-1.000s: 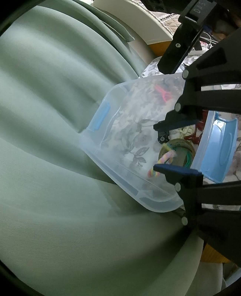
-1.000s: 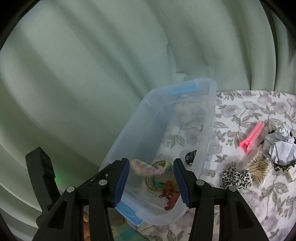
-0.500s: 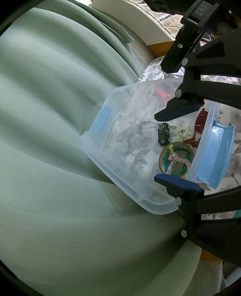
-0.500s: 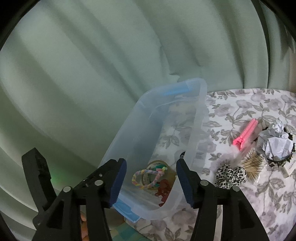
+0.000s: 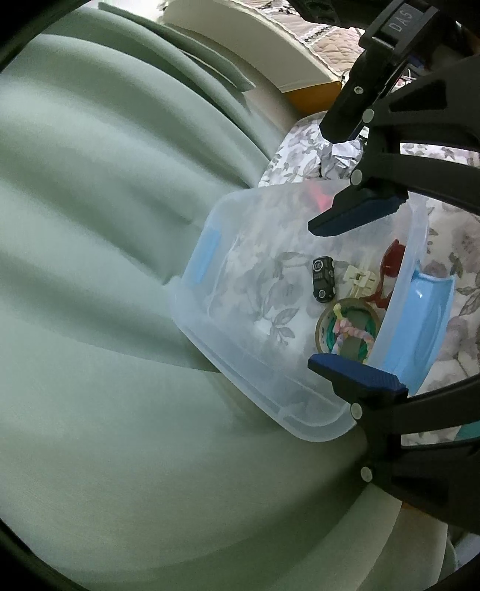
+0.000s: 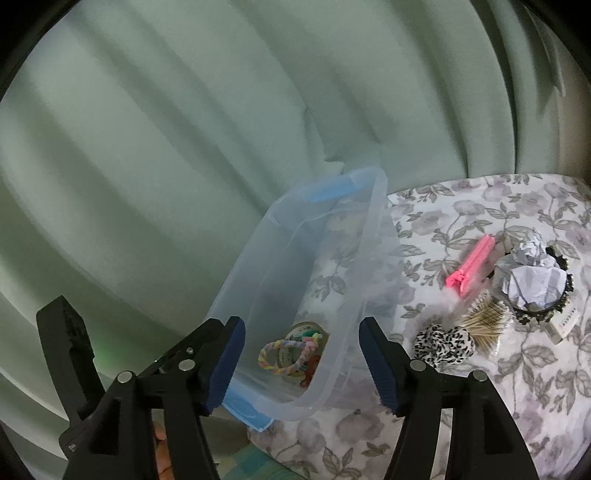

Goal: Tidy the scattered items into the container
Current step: 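Withdraw both open tools from the box toward the remaining items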

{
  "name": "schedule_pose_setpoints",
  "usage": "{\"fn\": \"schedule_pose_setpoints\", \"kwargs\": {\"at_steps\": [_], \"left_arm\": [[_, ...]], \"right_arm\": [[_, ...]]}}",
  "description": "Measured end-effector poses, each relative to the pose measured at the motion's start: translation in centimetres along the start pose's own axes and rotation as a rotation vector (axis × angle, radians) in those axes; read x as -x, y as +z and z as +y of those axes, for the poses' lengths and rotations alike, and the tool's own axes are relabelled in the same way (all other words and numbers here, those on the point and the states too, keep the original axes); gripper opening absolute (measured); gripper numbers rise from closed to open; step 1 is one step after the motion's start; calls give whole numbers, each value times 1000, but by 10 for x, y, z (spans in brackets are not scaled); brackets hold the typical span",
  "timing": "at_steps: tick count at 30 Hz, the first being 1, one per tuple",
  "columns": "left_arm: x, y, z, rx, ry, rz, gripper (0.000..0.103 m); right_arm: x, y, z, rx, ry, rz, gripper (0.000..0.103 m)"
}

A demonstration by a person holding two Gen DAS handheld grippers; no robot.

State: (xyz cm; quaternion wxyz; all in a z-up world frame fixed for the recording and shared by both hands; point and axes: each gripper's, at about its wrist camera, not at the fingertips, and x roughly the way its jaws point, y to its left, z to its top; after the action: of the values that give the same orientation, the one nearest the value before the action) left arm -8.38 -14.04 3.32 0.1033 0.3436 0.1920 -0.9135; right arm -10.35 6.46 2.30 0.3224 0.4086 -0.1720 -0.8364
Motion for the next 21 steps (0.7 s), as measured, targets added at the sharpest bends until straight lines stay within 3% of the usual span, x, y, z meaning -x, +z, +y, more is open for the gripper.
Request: {"fn": "schedule_pose_setpoints", "kwargs": {"at_steps": [2, 12, 16, 21], "left_arm": [[4, 0, -7, -14, 0, -5, 71], [17, -7, -49, -106, -17, -9, 72], [19, -11, -66, -149, -22, -5, 72], [20, -15, -86, -193, -27, 3, 72]], "right_arm": [[5, 0, -3, -6, -1, -11, 74], [38, -2, -30, -54, -9, -65, 77], [54, -3, -42, -73, -15, -102, 87], [73, -3, -56, -81, -43, -147, 87]]}}
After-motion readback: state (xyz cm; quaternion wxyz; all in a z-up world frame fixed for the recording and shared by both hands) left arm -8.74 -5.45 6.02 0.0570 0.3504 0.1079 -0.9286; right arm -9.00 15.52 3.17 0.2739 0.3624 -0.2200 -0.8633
